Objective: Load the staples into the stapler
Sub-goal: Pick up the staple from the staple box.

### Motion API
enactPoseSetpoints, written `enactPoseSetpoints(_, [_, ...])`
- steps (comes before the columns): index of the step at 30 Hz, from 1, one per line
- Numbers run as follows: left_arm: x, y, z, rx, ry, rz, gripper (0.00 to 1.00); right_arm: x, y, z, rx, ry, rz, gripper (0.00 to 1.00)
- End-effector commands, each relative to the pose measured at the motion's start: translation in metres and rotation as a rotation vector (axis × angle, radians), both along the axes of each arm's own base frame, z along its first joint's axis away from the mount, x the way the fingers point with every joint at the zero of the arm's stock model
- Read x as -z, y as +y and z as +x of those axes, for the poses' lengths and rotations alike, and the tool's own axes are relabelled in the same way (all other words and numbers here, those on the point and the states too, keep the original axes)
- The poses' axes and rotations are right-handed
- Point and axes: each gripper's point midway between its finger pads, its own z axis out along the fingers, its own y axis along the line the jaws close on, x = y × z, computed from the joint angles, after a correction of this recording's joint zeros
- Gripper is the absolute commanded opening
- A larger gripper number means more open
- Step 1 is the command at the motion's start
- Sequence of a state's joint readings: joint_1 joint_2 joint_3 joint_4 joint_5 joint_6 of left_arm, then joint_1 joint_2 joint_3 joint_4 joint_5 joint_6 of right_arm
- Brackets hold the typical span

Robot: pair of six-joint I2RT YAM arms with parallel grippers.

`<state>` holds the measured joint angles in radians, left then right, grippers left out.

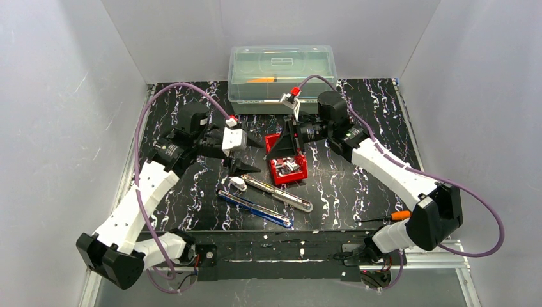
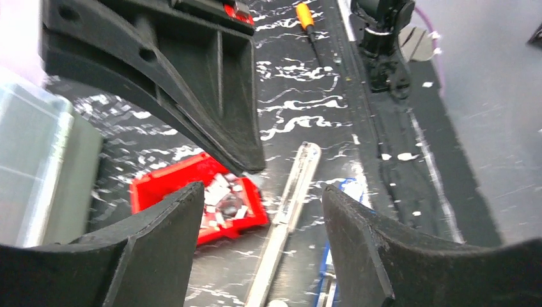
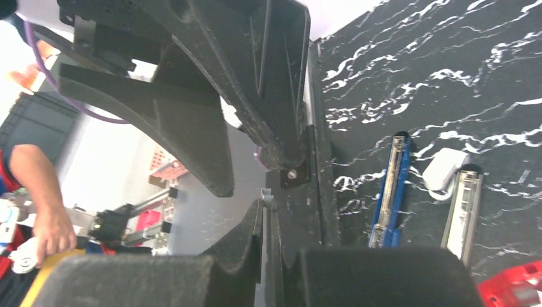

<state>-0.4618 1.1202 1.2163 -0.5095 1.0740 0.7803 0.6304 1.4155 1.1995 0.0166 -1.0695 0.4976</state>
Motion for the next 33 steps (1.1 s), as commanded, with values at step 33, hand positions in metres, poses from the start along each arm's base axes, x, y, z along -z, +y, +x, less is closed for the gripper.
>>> enactPoseSetpoints(33, [-0.009,0.002,-0.027,0.066,0.105,-0.082,0.45,-0.029,-0.003,-0.012,-0.13,-0.029,0.13,0.14])
